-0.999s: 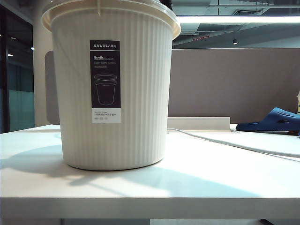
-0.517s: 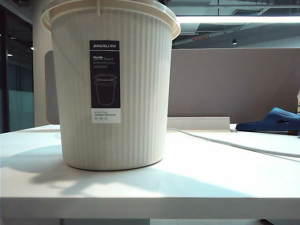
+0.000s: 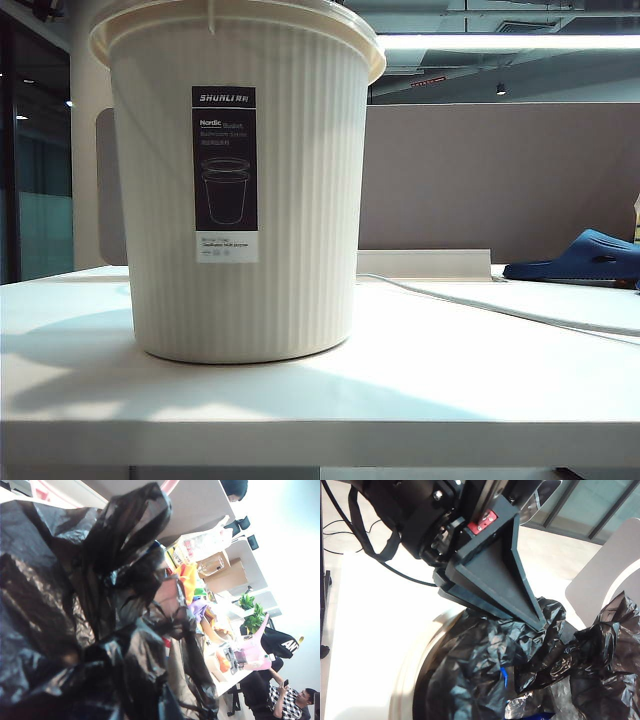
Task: Open the ring lid of the trash can, pull out the black garbage bag inside, and place it on the table.
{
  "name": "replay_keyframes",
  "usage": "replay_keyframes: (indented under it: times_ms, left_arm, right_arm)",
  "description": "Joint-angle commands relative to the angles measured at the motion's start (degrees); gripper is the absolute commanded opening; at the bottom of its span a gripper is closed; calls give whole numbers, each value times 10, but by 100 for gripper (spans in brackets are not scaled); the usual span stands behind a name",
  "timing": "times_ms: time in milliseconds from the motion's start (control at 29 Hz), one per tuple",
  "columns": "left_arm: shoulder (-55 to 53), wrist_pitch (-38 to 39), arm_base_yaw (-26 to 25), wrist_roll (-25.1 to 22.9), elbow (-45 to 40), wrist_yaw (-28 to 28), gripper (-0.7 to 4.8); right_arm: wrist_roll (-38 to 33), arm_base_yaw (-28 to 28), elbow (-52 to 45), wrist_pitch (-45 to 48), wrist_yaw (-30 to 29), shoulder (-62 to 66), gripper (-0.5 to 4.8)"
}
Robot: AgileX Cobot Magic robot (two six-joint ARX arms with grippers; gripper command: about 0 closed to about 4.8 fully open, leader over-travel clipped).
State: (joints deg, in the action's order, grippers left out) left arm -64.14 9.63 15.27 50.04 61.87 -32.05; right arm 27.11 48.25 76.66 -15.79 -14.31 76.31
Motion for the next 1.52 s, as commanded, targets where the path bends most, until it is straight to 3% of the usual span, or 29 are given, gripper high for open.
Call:
replay_keyframes:
  times_ms: [34, 103, 310, 482, 689, 999, 1515]
  left_arm:
    - [1, -38, 1, 19, 3, -2, 15]
    - [1, -62, 1, 34, 3, -3, -6]
    - [2, -128, 1, 67, 3, -10, -6]
    - [2, -204, 1, 122, 3, -16, -6]
    - [1, -223, 1, 135, 3, -17, -6]
    - [1, -322, 1, 203, 6, -18, -6]
    - [1, -333, 2, 205, 64, -17, -6]
  right_arm:
    - [3, 2, 3, 6, -2, -7, -1]
    - [18, 2, 5, 6, 5, -9, -2]
    - [47, 1, 31, 8, 29, -11, -1]
    - [79, 0, 31, 32, 57, -12, -1]
    - [93, 0, 51, 43, 78, -12, -2]
    - [101, -3, 98, 40, 82, -12, -1]
    - [107, -3, 130, 37, 82, -7, -1]
